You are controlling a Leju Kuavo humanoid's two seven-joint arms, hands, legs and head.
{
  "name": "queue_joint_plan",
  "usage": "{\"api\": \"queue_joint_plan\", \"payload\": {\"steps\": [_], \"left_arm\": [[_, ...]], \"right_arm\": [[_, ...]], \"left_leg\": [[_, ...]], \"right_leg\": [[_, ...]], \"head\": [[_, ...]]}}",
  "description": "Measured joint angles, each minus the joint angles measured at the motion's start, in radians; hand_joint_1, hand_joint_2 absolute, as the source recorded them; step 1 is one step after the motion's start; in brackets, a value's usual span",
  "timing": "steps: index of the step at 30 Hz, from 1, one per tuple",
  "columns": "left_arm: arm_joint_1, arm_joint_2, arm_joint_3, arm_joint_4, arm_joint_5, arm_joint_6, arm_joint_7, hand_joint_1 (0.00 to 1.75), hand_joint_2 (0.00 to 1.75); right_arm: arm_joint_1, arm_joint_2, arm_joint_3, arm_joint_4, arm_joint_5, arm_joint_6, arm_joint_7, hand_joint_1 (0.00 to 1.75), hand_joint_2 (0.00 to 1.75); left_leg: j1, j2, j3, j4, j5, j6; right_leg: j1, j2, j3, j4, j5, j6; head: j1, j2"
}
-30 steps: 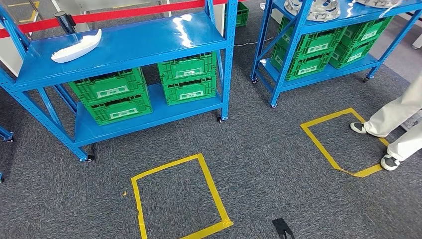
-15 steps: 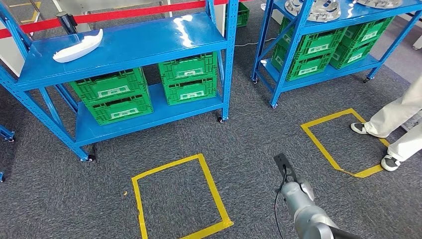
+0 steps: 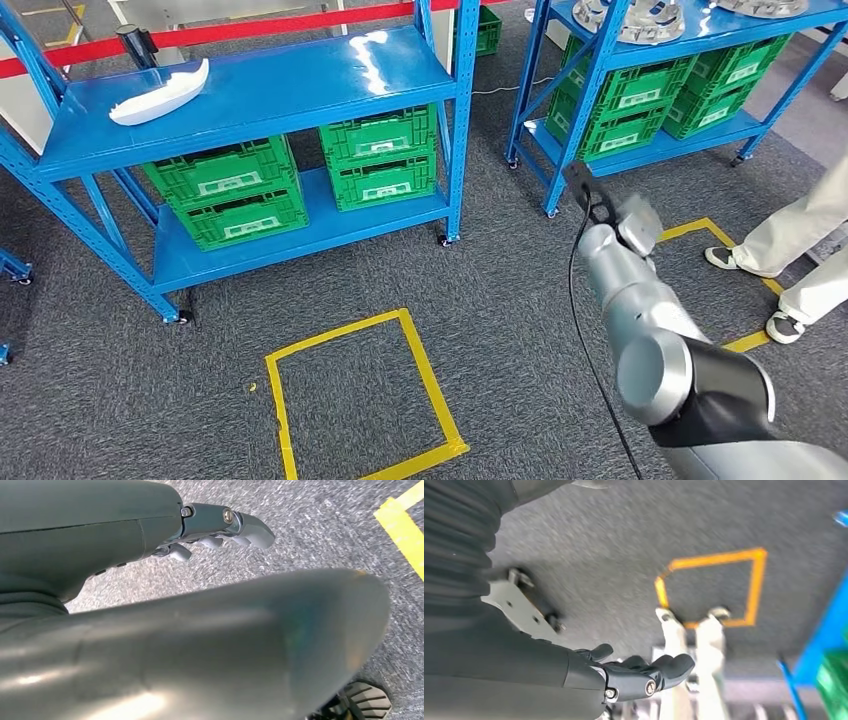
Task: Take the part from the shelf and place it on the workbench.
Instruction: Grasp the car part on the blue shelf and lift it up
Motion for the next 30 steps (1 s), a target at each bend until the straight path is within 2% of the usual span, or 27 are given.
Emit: {"api": "queue_joint_plan", "payload": {"steps": [4, 8, 14, 23, 30], "left_arm": [[-0.003, -0.005, 0.011, 0.004, -0.018, 0.000, -0.020, 0.00, 0.00], [-0.005, -0.009, 0.019, 0.006, -0.028, 0.000, -0.037, 0.00, 0.00], [-0.016, -0.015, 0.034, 0.010, -0.039, 0.000, -0.066, 0.00, 0.00], [-0.018, -0.018, 0.051, 0.014, -0.050, 0.000, -0.089, 0.00, 0.00], [-0.014, -0.018, 0.052, 0.014, -0.060, 0.000, -0.116, 0.00, 0.00]], "right_arm": [[-0.125, -0.002, 0.042, 0.000, 0.055, 0.030, 0.028, 0.00, 1.75], [-0.206, 0.010, 0.079, -0.001, 0.091, 0.050, 0.048, 0.00, 1.75], [-0.314, 0.104, 0.181, -0.001, 0.142, 0.069, 0.055, 0.00, 1.75], [-0.345, 0.256, 0.397, -0.001, 0.174, 0.074, 0.030, 0.00, 1.75], [-0.331, 0.305, 0.528, 0.000, 0.175, 0.085, 0.044, 0.00, 1.75]], "left_leg": [[0.000, 0.000, -0.002, 0.000, 0.002, -0.001], [0.000, -0.003, -0.004, 0.000, 0.003, 0.000], [0.000, -0.002, -0.007, 0.000, 0.006, -0.003], [0.000, -0.003, -0.009, -0.001, 0.008, -0.004], [0.000, -0.006, -0.012, 0.000, 0.009, -0.004]], "right_leg": [[0.000, 0.000, -0.002, 0.000, 0.001, 0.000], [0.000, -0.003, -0.003, 0.000, 0.003, 0.000], [-0.001, -0.002, -0.008, 0.002, 0.004, -0.002], [0.000, -0.003, -0.010, 0.002, 0.005, -0.003], [-0.001, -0.006, -0.012, 0.002, 0.005, -0.003]], "head": [[0.000, 0.000], [0.000, 0.000], [0.000, 0.000], [0.000, 0.000], [0.000, 0.000]]}}
